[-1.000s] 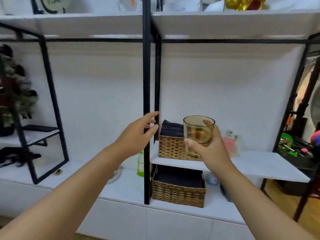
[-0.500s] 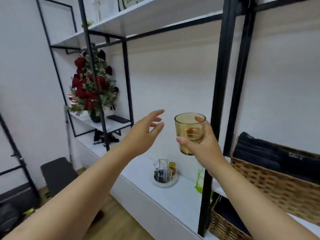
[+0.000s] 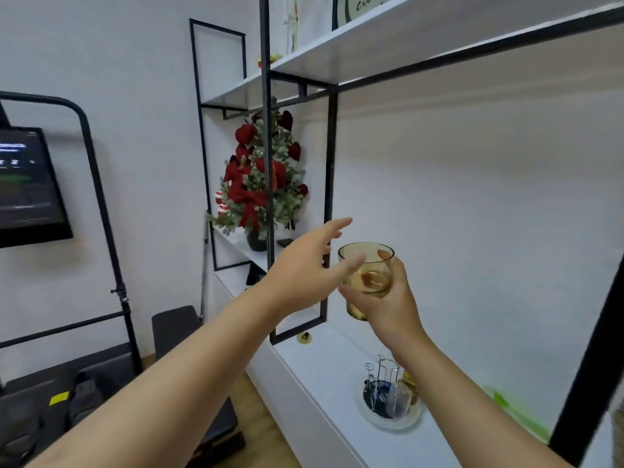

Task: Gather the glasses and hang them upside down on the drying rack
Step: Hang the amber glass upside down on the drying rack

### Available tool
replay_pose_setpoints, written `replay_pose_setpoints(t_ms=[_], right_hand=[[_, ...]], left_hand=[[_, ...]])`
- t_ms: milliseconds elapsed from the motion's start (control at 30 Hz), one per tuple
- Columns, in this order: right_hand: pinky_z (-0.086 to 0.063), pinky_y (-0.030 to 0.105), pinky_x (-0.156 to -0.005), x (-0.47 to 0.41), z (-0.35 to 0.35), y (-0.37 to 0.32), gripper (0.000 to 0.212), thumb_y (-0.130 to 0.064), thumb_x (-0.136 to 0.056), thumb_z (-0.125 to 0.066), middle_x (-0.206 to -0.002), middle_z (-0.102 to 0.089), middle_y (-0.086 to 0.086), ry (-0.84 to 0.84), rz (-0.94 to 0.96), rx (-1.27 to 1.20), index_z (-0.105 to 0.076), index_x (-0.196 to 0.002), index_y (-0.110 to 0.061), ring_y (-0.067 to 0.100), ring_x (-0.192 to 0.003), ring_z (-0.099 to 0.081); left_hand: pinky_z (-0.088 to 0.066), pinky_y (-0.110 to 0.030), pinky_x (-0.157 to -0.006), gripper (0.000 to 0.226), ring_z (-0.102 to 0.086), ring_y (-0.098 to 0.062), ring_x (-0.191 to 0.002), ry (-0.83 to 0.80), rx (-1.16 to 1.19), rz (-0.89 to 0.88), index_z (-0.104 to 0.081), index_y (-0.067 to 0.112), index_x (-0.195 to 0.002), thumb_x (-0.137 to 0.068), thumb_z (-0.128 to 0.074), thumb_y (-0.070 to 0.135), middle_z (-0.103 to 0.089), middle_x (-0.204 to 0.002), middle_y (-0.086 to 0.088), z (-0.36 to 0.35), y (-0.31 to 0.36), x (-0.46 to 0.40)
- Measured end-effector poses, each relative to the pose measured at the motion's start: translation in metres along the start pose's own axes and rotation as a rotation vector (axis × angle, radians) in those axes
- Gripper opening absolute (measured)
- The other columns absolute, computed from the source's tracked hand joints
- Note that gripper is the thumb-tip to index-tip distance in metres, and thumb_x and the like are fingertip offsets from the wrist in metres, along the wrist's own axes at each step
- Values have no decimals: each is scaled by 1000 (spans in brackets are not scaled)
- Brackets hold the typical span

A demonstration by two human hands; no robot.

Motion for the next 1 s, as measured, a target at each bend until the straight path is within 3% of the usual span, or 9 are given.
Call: replay_pose_setpoints(t_ms=[133, 267, 400, 533, 633, 733, 800, 867, 1000], right_hand=[[-63, 48, -73, -49, -53, 11, 67, -48, -62, -80, -101, -74, -16, 62, 43, 85, -53, -122, -39, 10, -87, -74], [-61, 37, -75, -89, -102, 28, 74, -41, -62, -81, -103, -73, -16, 90, 64, 103, -50, -129, -41, 14, -92, -72], [-58, 24, -85, -105, -124, 44, 72, -29, -72, -89, -110, -68, -28, 125, 79, 141, -53, -131, -49, -6, -100, -67], [-62, 43, -89, -130, -125, 60, 64, -35, -69, -87, -120, -74, -17, 111, 19, -124, -60, -125, -53, 11, -110, -73], [-61, 24, -81, -147, -120, 78, 79, -11, -81, -89, -130, -71, -12, 123, -20, -191, -52, -143, -41, 4, -108, -72], [-56, 19, -85, -173, -112, 101, 98, -25, -69, -98, -125, -69, -18, 120, -21, -57, -42, -145, -51, -3, -107, -70], [-57, 24, -87, -194, -109, 113, 94, -27, -70, -97, -122, -71, -14, 117, -43, -110, -43, -143, -55, 2, -107, -71], [-61, 37, -90, -216, -113, 120, 82, -31, -74, -94, -122, -72, -7, 113, -82, -245, -48, -140, -52, 10, -108, -73], [-62, 50, -85, -258, -116, 135, 58, -36, -83, -82, -131, -71, 6, 86, -164, -658, -58, -136, -29, 27, -117, -71]], left_hand=[[-40, -31, -107, 82, -43, -8, -140, -47, -111, -48, -31, 43, -157, -86, -63, 69, -43, -157, 15, 8, -41, -43], [-47, -36, -102, 90, -51, -15, -134, -71, -157, -34, -27, 44, -157, -81, -64, 74, -49, -153, 9, 9, -95, -86], [-51, -37, -98, 93, -57, -14, -125, -116, -117, 0, -32, 44, -154, -74, -68, 77, -60, -137, 9, 0, -137, -116], [-54, -38, -96, 88, -62, -6, -112, -148, 7, 1, -41, 50, -145, -67, -71, 78, -61, -126, 17, -14, -163, -145], [-57, -38, -92, 85, -64, -2, -101, -158, 128, 40, -43, 54, -141, -66, -77, 75, -60, -120, 19, -25, -180, -167], [-58, -38, -91, 86, -65, -2, -101, -142, 185, 62, -44, 55, -140, -64, -78, 76, -61, -121, 17, -34, -195, -191], [-59, -39, -90, 85, -65, -4, -103, -124, 223, 84, -46, 53, -139, -64, -78, 75, -61, -123, 17, -35, -204, -208], [-60, -39, -90, 83, -65, -7, -108, -92, 278, 115, -49, 52, -138, -64, -80, 75, -62, -123, 15, -33, -212, -229], [-63, -46, -83, 83, -74, -23, -103, -47, 513, 246, -55, 44, -135, -63, -86, 70, -66, -125, 0, -33, -229, -270]])
Point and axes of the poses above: each hand's wrist, its own x-axis away from the middle knuckle, its own z-axis out of the back of the hand, y = z × x, the point moved 3 cm from there along -x, towards the middle knuckle
